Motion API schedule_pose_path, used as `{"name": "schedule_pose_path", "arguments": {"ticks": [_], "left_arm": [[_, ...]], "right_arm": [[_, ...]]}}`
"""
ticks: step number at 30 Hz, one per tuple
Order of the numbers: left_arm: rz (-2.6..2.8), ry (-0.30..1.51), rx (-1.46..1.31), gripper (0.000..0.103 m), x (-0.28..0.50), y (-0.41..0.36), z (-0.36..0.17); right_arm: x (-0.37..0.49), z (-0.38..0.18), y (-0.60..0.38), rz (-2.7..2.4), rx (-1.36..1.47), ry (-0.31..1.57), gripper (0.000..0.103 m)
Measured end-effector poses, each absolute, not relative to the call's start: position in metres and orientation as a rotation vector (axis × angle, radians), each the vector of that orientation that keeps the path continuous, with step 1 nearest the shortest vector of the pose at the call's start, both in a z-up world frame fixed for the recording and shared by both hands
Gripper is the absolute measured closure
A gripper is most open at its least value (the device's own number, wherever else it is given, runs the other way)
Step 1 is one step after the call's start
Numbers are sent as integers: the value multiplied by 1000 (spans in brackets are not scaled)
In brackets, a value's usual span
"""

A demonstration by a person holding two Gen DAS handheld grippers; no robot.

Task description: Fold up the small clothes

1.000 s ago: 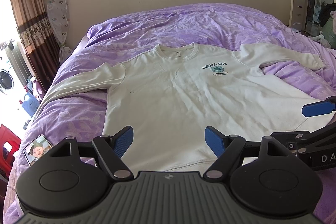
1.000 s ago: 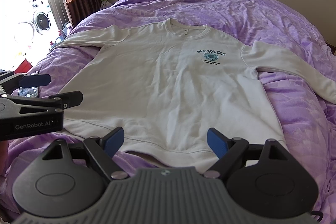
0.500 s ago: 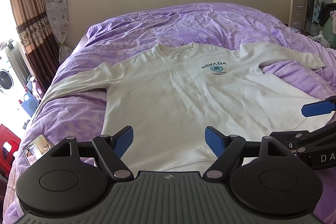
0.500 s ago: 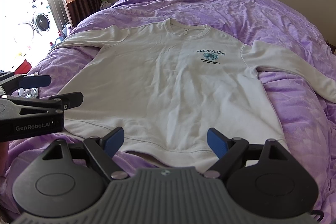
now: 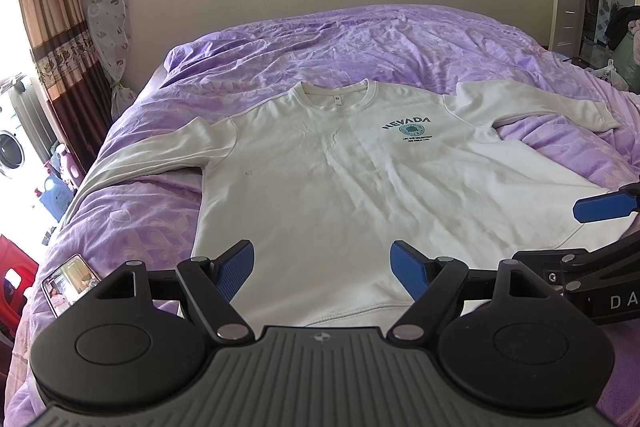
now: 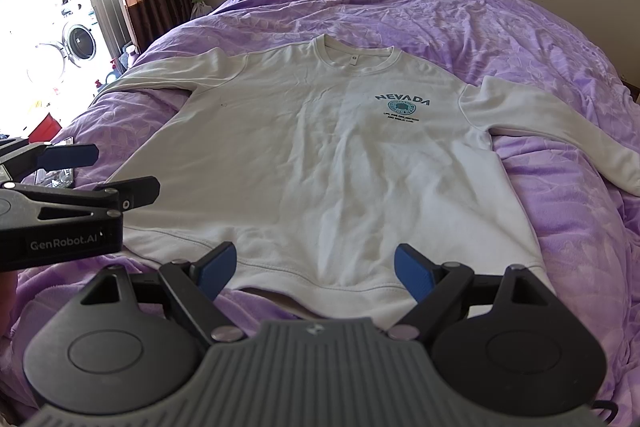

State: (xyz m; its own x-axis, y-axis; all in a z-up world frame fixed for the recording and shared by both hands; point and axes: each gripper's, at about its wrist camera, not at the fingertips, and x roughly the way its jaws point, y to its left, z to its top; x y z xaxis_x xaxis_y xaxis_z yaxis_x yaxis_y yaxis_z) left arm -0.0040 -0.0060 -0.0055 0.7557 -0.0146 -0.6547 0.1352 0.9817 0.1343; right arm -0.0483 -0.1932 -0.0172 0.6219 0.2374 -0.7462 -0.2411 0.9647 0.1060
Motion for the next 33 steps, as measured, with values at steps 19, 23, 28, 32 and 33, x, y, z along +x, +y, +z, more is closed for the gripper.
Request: {"name": "schedule_pose_path", "arguments": {"ticks": [19, 23, 28, 32, 33], "left_arm": [[-39, 701, 174, 18, 50, 57, 23], [-7, 729, 112, 20, 88, 110, 43], [100, 721, -10, 20, 126, 200, 64], [171, 732, -198, 21, 147, 284, 58], [184, 734, -257, 21, 152, 308, 53]], "right_arm": [[0, 46, -235, 196, -66, 689, 21], [36, 60, -247, 147, -59, 607, 21], [69, 54, -253, 173, -15, 391, 21], [120, 30, -241, 167, -67, 407, 21], [133, 24, -239, 166, -63, 436, 21]]}}
